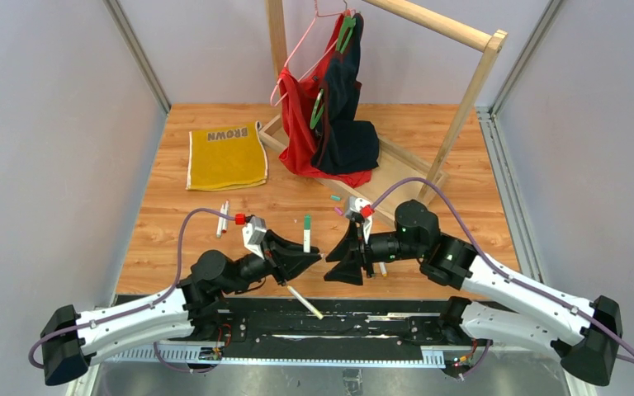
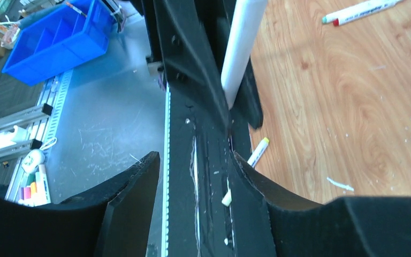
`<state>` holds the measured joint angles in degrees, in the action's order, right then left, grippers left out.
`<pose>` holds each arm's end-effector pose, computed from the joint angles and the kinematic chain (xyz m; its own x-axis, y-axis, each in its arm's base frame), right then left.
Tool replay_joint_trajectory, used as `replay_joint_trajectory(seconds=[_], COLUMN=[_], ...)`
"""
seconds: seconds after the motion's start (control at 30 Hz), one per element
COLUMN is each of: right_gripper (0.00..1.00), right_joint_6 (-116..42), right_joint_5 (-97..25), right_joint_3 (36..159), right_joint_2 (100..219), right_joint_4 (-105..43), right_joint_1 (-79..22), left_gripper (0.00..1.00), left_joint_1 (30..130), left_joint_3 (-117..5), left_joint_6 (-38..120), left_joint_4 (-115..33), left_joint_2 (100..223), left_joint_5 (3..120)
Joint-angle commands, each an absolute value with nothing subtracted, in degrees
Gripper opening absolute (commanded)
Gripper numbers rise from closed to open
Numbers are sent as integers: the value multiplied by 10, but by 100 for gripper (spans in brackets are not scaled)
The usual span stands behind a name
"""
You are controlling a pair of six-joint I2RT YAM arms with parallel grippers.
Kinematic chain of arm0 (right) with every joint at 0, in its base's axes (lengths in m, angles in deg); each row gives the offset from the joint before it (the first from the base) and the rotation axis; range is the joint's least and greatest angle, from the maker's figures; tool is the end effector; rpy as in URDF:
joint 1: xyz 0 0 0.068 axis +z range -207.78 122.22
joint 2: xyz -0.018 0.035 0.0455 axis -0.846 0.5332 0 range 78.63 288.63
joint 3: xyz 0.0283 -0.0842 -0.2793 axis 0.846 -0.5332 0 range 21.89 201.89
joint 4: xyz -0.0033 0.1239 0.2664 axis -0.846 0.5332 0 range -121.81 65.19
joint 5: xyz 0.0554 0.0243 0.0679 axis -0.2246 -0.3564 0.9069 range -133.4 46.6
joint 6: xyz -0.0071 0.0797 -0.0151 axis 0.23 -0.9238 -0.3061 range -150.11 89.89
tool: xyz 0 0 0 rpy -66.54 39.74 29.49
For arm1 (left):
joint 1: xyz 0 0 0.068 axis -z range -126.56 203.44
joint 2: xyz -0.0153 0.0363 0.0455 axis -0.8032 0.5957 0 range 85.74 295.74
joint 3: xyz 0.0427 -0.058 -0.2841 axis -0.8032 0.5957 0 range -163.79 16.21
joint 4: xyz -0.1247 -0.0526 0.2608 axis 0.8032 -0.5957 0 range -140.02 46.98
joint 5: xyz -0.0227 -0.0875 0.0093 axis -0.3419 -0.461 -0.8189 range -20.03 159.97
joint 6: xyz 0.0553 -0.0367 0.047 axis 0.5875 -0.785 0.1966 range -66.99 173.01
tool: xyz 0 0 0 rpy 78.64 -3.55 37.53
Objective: Insert the pens into the pen caps
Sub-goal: Press the pen cap onto the pen.
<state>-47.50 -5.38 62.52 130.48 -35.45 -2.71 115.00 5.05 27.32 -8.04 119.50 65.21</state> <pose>0.1122 0.2366 0.3248 -0.3697 -0.1181 -0.9216 -0.9273 -0.0149 0.3739 0.0924 -0.1830 0.2508 -0.3047 -0.3447 -0.8879 0.8687 0.2817 -0.4075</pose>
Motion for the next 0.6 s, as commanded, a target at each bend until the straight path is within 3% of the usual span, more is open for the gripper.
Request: replay_joint_trajectory(seconds=[0.0,0.23,0.57], right_gripper=[52,56,57], right_joint_6=[-430,-433,-483], right_joint_5=[-51,-94,-82], right_joint_3=[632,603,605], right_joint_2=[1264,1212,1210], right_joint_4=[-250,-227,-328], right_joint_1=[-24,-77,-131], left_gripper=[0,0,0], left_joint_1=[1146,1144,1144], left_joint_3=[32,34,76], left_joint_6=[310,343,378], left_joint_4=[-107,-159,-153], left_joint_2=[1165,1151,1159], left_joint_5=[700,693,600])
